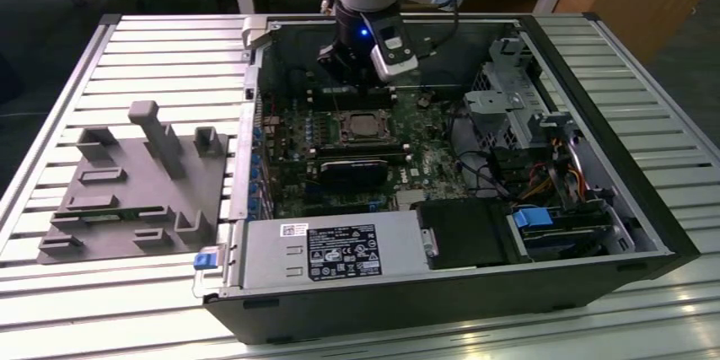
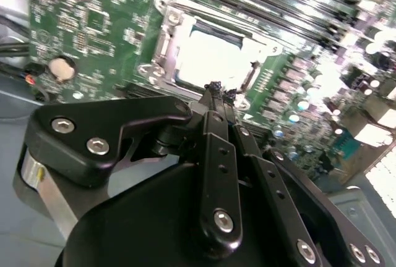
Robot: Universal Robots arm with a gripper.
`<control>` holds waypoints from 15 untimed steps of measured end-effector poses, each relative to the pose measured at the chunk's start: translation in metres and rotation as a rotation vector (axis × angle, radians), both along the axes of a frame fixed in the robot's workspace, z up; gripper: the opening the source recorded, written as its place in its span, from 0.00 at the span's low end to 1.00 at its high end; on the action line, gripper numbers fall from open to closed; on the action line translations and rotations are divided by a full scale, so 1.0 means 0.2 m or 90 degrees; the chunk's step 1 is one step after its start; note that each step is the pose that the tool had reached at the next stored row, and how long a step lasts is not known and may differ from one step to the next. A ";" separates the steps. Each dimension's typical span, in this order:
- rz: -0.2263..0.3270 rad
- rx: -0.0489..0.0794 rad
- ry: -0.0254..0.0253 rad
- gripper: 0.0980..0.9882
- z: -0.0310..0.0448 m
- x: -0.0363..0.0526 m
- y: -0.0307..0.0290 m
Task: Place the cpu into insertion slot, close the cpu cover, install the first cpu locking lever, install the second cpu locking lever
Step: 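Install the first cpu locking lever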
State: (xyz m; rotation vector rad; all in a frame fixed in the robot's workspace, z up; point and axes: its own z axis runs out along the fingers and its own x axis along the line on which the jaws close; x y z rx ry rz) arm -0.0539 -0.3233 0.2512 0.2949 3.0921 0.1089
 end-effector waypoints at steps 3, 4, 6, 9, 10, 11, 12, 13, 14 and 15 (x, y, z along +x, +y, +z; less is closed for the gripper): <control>0.000 0.000 -0.0004 0.01 0.000 -0.054 0.000; 0.000 0.000 -0.0005 0.01 0.000 -0.073 0.000; 0.000 0.000 -0.0008 0.01 0.000 -0.109 0.000; 0.000 0.000 -0.0013 0.01 0.000 -0.163 0.000; 0.000 0.000 -0.0015 0.01 0.000 -0.180 0.000; 0.000 0.000 -0.0017 0.01 0.000 -0.198 0.000; 0.000 0.000 -0.0019 0.01 0.000 -0.214 0.000; 0.000 0.001 -0.0022 0.01 0.000 -0.226 0.000; 0.000 0.004 -0.0023 0.01 0.000 -0.236 0.000; 0.000 0.008 -0.0026 0.01 0.000 -0.247 0.000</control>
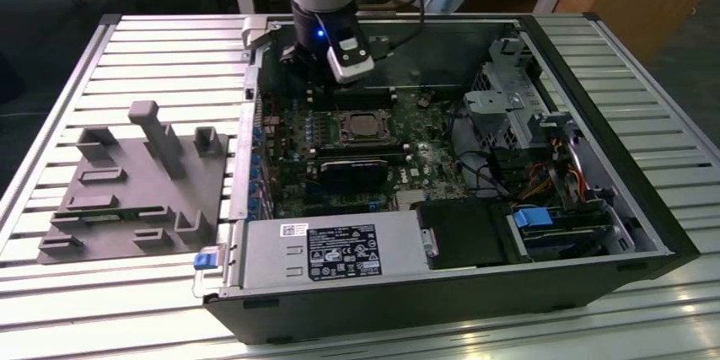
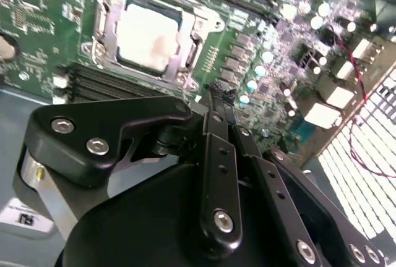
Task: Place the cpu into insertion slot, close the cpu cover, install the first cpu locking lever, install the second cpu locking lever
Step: 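Install the first cpu locking lever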
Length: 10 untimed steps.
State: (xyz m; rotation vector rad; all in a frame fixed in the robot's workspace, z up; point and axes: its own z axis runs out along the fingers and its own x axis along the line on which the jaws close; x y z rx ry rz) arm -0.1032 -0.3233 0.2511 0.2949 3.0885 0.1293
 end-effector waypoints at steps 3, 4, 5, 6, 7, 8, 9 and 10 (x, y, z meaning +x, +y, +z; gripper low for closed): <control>0.000 0.017 -0.0004 0.01 0.000 -0.029 0.000; 0.000 0.025 -0.0007 0.01 0.000 -0.037 0.000; 0.001 0.036 -0.0008 0.01 0.000 -0.043 0.000; 0.001 0.046 -0.0009 0.01 0.000 -0.047 0.000; 0.001 0.058 -0.0011 0.01 -0.001 -0.051 0.000; 0.001 0.069 -0.0013 0.01 -0.001 -0.054 0.000; 0.001 0.080 -0.0013 0.01 -0.001 -0.055 0.000; 0.001 0.091 -0.0015 0.01 -0.001 -0.056 -0.001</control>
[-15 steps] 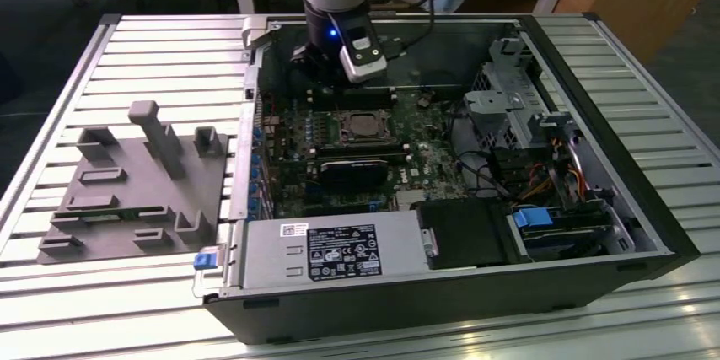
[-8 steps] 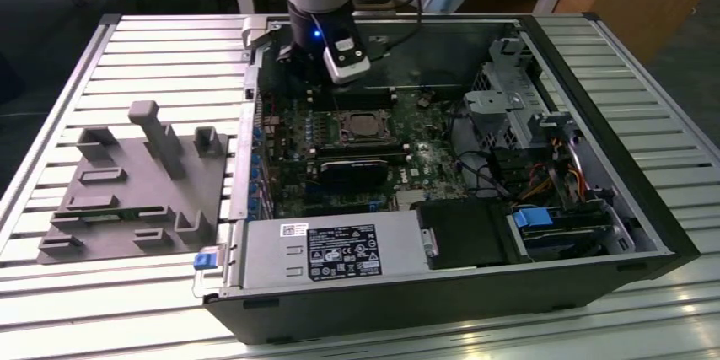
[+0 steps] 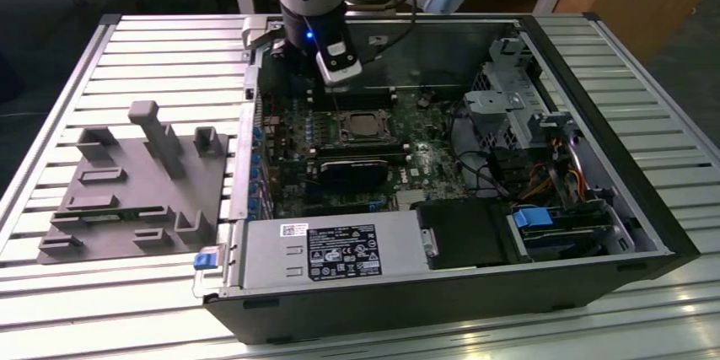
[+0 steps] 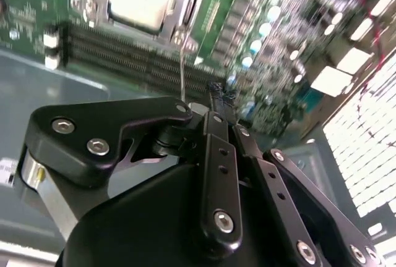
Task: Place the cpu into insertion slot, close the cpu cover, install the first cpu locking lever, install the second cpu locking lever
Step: 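Install the first cpu locking lever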
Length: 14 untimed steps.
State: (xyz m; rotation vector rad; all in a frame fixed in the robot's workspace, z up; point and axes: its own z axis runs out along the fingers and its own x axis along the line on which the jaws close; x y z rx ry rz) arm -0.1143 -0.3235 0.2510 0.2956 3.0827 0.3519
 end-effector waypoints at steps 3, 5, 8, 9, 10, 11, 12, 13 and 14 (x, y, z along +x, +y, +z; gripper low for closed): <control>0.000 0.014 -0.0001 0.01 -0.001 0.000 0.000; 0.000 0.014 0.0000 0.01 -0.002 0.007 0.000; 0.000 0.014 0.0000 0.01 -0.003 0.033 0.000; 0.000 0.014 0.0000 0.01 -0.003 0.046 0.000; 0.000 0.014 0.0000 0.01 -0.004 0.061 0.000; 0.000 0.014 -0.0001 0.01 -0.004 0.077 0.000; 0.000 0.014 -0.0001 0.01 -0.005 0.094 0.000; 0.000 0.014 -0.0001 0.01 -0.005 0.114 0.000; 0.000 0.014 0.0000 0.01 -0.006 0.134 0.000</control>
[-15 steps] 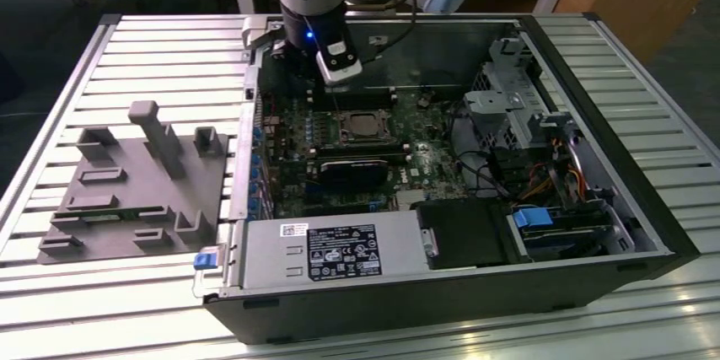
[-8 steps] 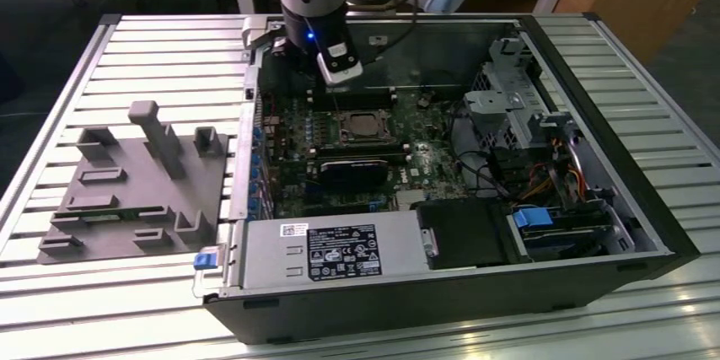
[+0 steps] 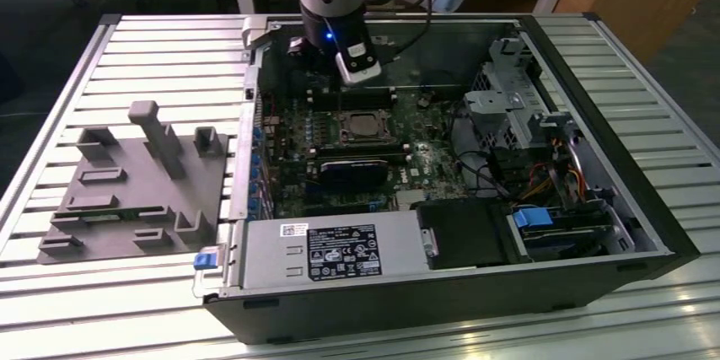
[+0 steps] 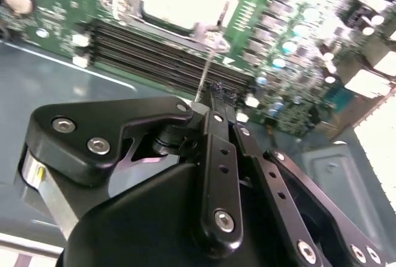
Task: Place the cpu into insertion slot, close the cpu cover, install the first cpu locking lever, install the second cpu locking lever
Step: 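Install the first cpu locking lever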
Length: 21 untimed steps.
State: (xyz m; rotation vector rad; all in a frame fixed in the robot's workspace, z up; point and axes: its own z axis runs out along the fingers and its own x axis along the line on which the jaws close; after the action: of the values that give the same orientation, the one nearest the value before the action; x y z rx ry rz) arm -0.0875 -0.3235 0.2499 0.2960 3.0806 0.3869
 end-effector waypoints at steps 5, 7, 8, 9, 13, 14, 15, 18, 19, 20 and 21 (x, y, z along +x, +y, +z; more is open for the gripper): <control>0.000 0.000 0.0000 0.01 -0.002 0.091 0.000; 0.000 0.000 0.0000 0.01 -0.002 0.118 0.000; 0.000 0.000 0.0000 0.01 -0.002 0.130 0.000; 0.000 0.000 0.0000 0.01 -0.002 0.138 0.000; 0.000 0.000 0.0000 0.01 -0.002 0.142 0.000; 0.000 0.000 -0.0017 0.01 -0.003 0.141 0.000; 0.000 0.000 -0.0086 0.01 -0.005 0.139 0.000; 0.000 0.000 -0.0370 0.01 -0.009 0.108 0.000; 0.000 0.000 -0.0457 0.01 -0.010 0.097 0.000; 0.000 0.000 -0.0540 0.01 -0.011 0.088 0.000; 0.000 0.000 -0.0617 0.01 -0.013 0.081 0.000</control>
State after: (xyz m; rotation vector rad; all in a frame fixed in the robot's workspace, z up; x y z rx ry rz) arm -0.0713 -0.3235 0.2472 0.2687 2.9860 0.3889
